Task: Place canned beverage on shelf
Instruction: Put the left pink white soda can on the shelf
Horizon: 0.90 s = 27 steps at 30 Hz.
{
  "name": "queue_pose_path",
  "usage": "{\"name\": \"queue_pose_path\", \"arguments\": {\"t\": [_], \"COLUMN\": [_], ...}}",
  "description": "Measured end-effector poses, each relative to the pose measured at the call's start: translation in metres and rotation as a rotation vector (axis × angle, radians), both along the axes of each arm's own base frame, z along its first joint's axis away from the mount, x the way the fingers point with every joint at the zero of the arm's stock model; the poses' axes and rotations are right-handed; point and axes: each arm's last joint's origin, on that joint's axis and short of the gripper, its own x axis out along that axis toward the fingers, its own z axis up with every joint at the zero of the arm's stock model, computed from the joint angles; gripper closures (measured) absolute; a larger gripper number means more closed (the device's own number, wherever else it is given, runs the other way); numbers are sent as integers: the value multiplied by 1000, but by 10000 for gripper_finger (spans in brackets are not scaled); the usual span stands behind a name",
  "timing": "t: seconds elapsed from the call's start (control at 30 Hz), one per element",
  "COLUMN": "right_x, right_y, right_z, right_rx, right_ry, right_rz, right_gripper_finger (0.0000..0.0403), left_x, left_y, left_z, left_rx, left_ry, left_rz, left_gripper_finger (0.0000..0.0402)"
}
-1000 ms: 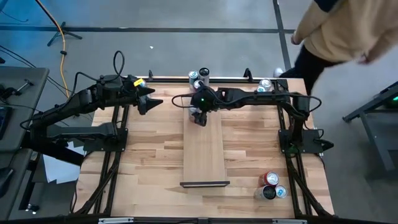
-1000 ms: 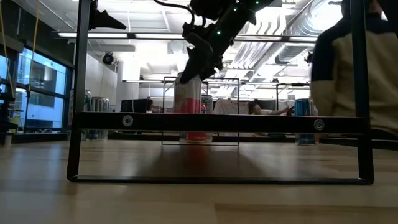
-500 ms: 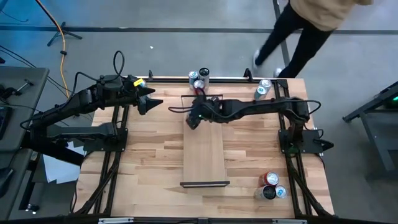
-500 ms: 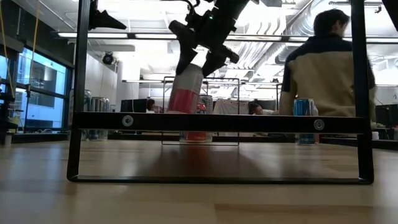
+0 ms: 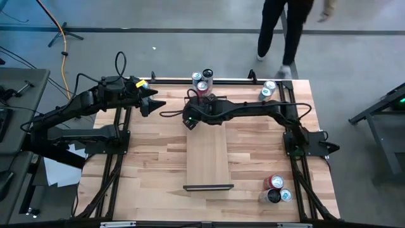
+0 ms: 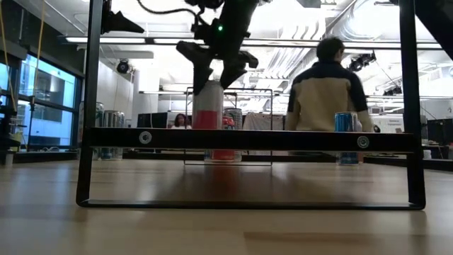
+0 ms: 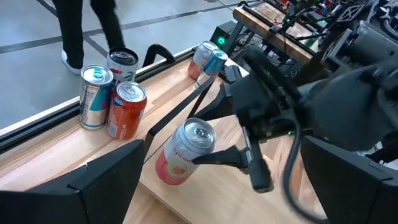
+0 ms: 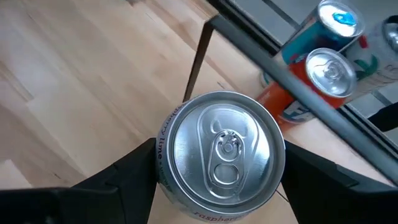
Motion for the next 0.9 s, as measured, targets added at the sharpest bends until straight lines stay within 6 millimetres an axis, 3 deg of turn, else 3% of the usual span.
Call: {"name": "queue_pose_path", "arguments": {"t": [0.27,0.57,0.9], "right_x": [4,4,4], "right_y": [0,0,0], "right_z": [-5,-5,-5], "right_rx": [6,25,24], "right_ry": [7,0,-3], "right_rz": [6,14,16], "right_gripper_finger": [123,84,79], "left_x": [0,0,0], "left_y": [0,0,0], "left_z": [0,0,0], "left_rx": [0,0,0], "left_ry": [0,0,0], "left_rz": [0,0,0], "left_gripper_finger": [11,11,11]}}
